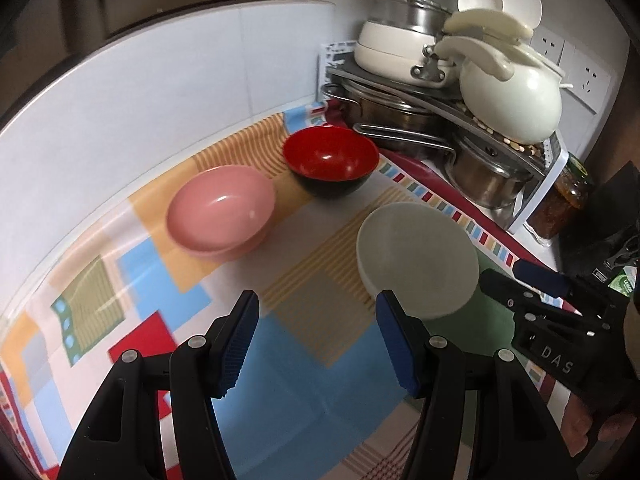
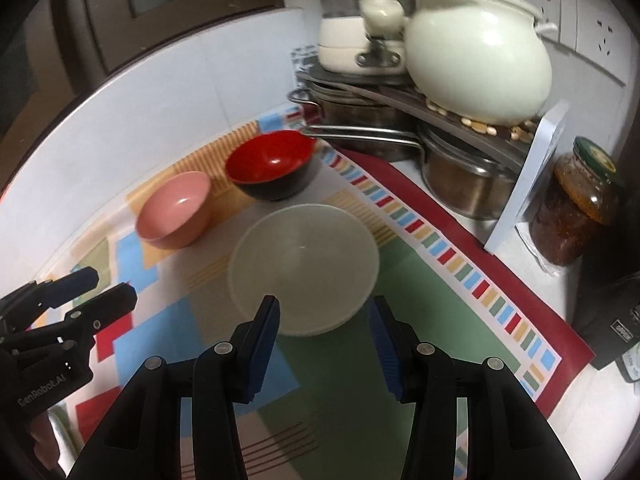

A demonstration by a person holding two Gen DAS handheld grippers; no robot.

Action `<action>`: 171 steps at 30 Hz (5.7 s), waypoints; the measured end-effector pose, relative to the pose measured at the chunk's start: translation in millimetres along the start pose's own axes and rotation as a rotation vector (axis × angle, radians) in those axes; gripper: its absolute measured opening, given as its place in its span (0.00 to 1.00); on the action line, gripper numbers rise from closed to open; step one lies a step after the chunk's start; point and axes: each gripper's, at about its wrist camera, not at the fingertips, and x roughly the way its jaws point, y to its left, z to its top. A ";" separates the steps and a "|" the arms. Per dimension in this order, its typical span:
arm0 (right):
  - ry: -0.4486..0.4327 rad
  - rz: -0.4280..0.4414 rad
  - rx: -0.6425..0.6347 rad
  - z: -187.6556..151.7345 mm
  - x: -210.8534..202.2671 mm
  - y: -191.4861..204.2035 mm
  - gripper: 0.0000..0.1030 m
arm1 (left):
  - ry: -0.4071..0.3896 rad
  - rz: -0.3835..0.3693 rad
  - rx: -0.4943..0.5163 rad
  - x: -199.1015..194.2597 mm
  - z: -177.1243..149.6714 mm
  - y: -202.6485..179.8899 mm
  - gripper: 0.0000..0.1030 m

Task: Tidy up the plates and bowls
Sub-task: 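Move both tools to the white bowl beside the pot rack, then close both tools on the white bowl's rim, then lift the white bowl with both tools and carry it toward the plate stack, then lower the white bowl onto the plate stack and open both tools, then move both tools to the pink bowl beside the red-and-black bowl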

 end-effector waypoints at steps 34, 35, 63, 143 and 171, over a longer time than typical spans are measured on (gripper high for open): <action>0.107 -0.031 0.079 9.7 90.5 -25.3 0.15 | 0.239 -0.036 0.024 124.3 19.9 -33.5 0.14; 0.107 -0.029 0.080 9.9 90.3 -24.7 0.15 | 0.238 -0.037 0.017 121.7 19.4 -31.8 0.14; 0.131 0.202 -0.166 -35.6 25.7 87.0 0.15 | 0.153 0.170 -0.245 -37.1 -89.2 61.8 0.13; 0.067 0.299 -0.328 -49.5 1.0 157.4 0.37 | 0.020 0.369 -0.213 -110.3 -105.1 113.8 0.57; -0.049 0.172 -0.133 58.7 64.4 125.8 0.37 | -0.008 0.246 -0.079 -7.2 24.5 140.8 0.59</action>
